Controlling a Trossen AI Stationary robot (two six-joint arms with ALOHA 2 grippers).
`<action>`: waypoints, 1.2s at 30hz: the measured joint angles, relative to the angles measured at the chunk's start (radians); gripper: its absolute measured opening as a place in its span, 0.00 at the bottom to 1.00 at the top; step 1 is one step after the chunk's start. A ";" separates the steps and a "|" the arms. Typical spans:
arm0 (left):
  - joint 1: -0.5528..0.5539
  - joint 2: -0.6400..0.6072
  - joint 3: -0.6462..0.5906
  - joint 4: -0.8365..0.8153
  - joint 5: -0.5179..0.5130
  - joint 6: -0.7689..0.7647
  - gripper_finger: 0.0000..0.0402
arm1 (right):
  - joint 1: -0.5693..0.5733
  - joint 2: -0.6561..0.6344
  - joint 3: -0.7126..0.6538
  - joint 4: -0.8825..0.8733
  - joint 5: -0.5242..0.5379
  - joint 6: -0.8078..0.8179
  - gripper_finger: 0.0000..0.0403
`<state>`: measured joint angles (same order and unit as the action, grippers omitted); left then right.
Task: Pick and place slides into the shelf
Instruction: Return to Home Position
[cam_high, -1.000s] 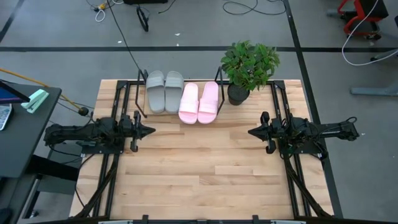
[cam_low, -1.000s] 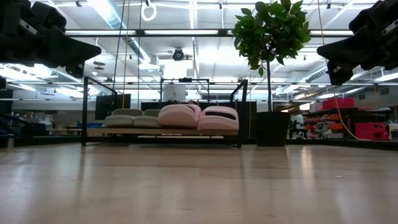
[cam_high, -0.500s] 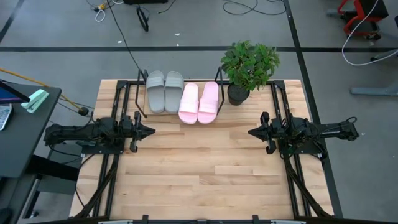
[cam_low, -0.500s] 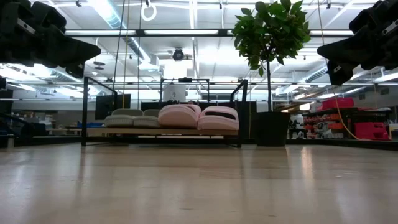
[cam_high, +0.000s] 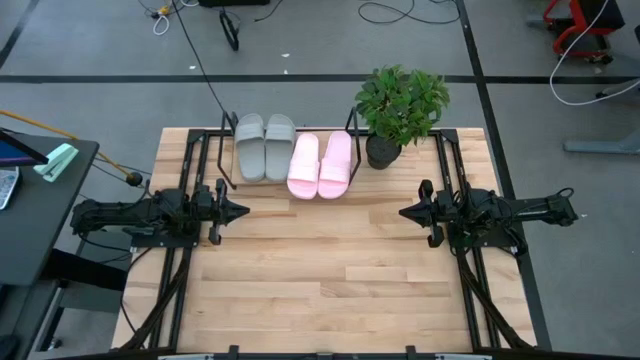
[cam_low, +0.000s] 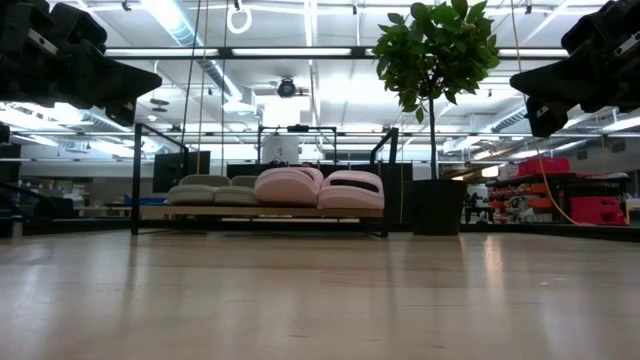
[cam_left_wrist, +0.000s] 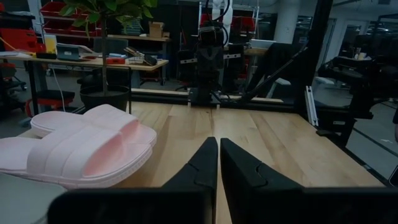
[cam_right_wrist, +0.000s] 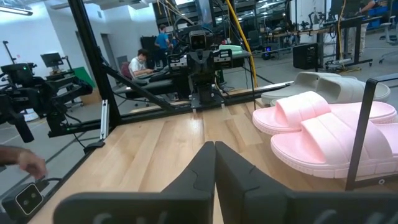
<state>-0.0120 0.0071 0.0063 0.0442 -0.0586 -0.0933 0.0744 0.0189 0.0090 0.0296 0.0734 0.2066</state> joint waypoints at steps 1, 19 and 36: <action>0.000 0.000 0.000 0.000 0.000 0.000 0.06 | 0.000 0.000 0.000 0.000 0.000 0.000 0.03; 0.000 0.000 0.000 0.007 0.000 0.001 0.07 | 0.000 0.000 0.000 0.000 0.000 0.000 0.03; 0.000 0.000 0.000 0.007 0.000 0.001 0.10 | 0.000 0.000 0.000 0.000 0.000 0.000 0.04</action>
<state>-0.0120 0.0071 0.0063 0.0517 -0.0586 -0.0925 0.0742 0.0189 0.0090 0.0299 0.0734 0.2070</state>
